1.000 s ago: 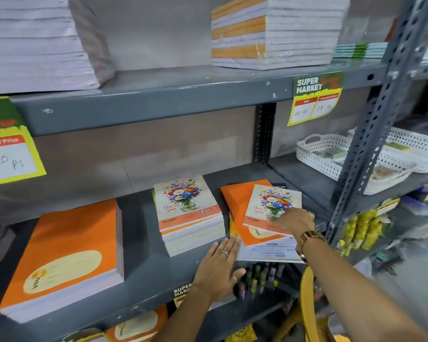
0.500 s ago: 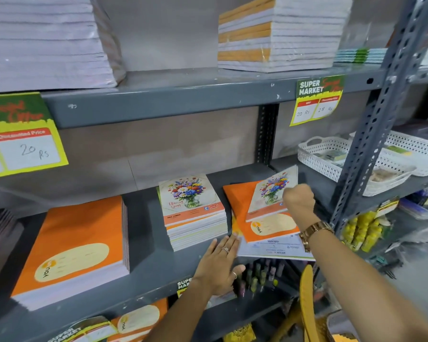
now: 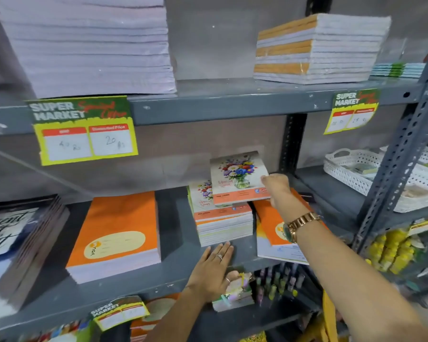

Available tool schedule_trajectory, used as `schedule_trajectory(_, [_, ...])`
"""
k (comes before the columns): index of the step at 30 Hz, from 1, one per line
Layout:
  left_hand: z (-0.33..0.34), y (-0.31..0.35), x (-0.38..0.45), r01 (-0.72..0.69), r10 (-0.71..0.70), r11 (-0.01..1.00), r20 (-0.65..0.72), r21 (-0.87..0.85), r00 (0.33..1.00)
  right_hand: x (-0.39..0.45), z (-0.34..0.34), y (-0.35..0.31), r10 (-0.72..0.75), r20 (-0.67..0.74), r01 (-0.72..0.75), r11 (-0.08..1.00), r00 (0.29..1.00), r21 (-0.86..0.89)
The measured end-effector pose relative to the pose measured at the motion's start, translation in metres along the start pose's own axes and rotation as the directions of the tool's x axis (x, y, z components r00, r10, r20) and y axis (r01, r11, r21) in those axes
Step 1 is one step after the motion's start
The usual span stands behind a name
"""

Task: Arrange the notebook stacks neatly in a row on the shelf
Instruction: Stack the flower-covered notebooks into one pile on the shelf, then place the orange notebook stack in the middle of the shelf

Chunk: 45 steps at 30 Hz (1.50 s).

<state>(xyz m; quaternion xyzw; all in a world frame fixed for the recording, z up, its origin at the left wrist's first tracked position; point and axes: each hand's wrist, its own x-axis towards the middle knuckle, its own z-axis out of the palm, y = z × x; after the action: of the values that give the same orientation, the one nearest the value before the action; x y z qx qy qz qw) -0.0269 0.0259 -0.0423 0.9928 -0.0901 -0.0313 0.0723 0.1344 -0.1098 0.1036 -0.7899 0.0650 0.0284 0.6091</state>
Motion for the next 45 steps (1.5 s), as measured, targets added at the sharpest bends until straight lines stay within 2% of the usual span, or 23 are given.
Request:
schedule_trajectory(3, [0.0, -0.009, -0.011, 0.015, -0.015, 1.0, 0.002, -0.013, 1.0, 0.003, 0.034, 0.011, 0.015, -0.009, -0.015, 0.999, 1.0, -0.038])
schedule_trajectory(9, [0.001, -0.016, -0.02, 0.044, -0.044, 0.998, 0.003, -0.04, 0.999, -0.01, 0.063, 0.022, 0.06, -0.036, -0.068, 0.953, 0.998, -0.296])
schedule_trajectory(13, [0.0, -0.015, -0.02, 0.05, -0.049, 0.998, 0.019, -0.027, 0.999, -0.013, 0.062, 0.023, -0.057, -0.069, 0.013, 0.857, 0.996, -0.516])
schedule_trajectory(21, [-0.001, -0.01, -0.019, 0.087, -0.088, 0.994, -0.012, -0.073, 0.996, -0.02, 0.054, 0.022, -0.232, -0.055, 0.11, 0.642, 0.971, -0.759])
schedule_trajectory(27, [-0.006, 0.006, -0.005, 0.068, -0.072, 0.985, -0.023, -0.159, 0.997, -0.013, 0.017, 0.027, -0.234, -0.129, 0.055, 0.648, 0.964, -0.76])
schedule_trajectory(35, [-0.017, 0.042, 0.03, 0.047, -0.058, 0.966, -0.035, -0.255, 0.998, 0.001, -0.058, 0.07, -0.103, -0.194, -0.075, 0.673, 0.976, -0.736])
schedule_trajectory(45, [-0.018, 0.082, 0.073, 0.017, -0.015, 0.973, 0.012, -0.229, 1.0, 0.011, -0.109, 0.112, 0.045, -0.229, -0.196, 0.689, 0.972, -0.698])
